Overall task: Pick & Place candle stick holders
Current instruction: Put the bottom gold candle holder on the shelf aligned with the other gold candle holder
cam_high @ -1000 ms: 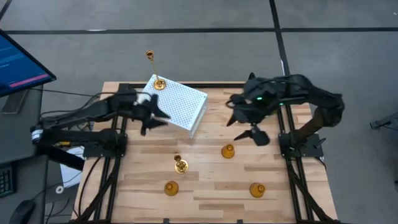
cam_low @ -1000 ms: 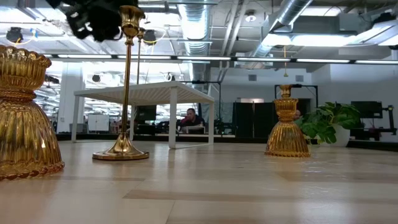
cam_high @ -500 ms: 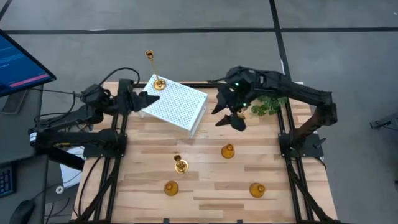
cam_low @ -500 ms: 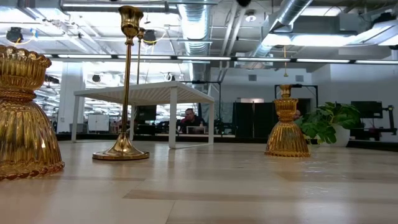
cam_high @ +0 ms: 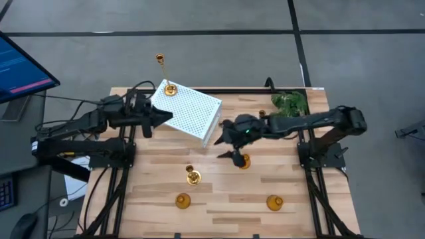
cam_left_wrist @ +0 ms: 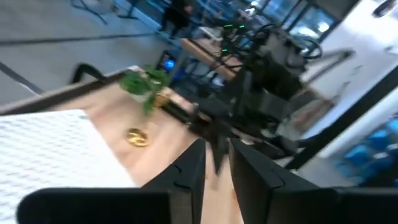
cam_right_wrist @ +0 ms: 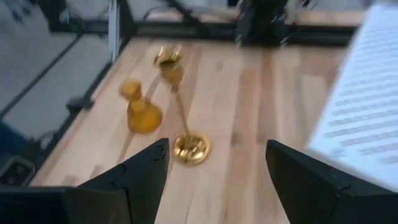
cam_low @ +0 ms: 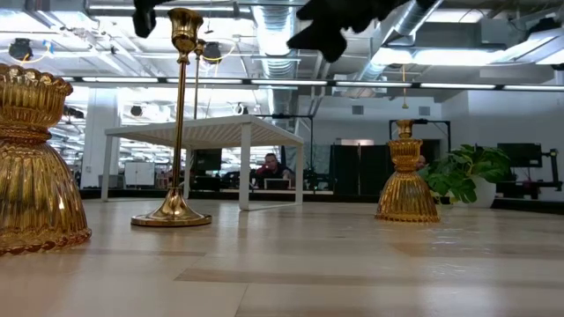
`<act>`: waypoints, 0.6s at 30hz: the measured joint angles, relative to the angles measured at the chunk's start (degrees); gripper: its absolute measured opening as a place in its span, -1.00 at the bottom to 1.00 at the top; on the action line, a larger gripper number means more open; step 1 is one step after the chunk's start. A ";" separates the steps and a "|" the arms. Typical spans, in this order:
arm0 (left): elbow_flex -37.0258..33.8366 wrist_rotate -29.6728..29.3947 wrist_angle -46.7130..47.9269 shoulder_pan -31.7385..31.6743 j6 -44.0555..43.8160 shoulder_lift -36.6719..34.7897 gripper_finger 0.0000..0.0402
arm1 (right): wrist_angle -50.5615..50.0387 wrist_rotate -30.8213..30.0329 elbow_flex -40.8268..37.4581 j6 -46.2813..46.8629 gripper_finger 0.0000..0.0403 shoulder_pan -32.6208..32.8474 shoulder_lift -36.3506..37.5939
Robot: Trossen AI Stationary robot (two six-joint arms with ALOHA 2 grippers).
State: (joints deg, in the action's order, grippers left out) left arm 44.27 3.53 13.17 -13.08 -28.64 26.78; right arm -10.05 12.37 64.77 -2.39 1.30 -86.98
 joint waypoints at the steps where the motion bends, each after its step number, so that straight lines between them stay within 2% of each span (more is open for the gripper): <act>1: 0.00 -1.20 0.76 0.00 1.27 -0.78 -0.68 | 1.38 0.66 -0.02 -0.01 0.28 0.26 -1.36; 7: 0.00 -7.89 5.01 0.00 7.25 -6.02 -0.83 | 12.09 7.04 0.04 0.25 0.28 0.59 -8.09; 13: 0.04 -9.33 4.87 0.00 9.35 -9.54 -0.97 | 16.44 7.21 0.07 -1.12 0.28 1.13 -11.87; 18: 0.02 -9.00 5.32 0.00 10.20 -9.89 -0.96 | 20.64 5.54 0.11 -0.39 0.28 2.30 -16.50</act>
State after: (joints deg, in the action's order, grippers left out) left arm 44.29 -5.47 18.49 -13.08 -18.43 16.88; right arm 10.59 17.91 64.88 -2.77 3.61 -103.48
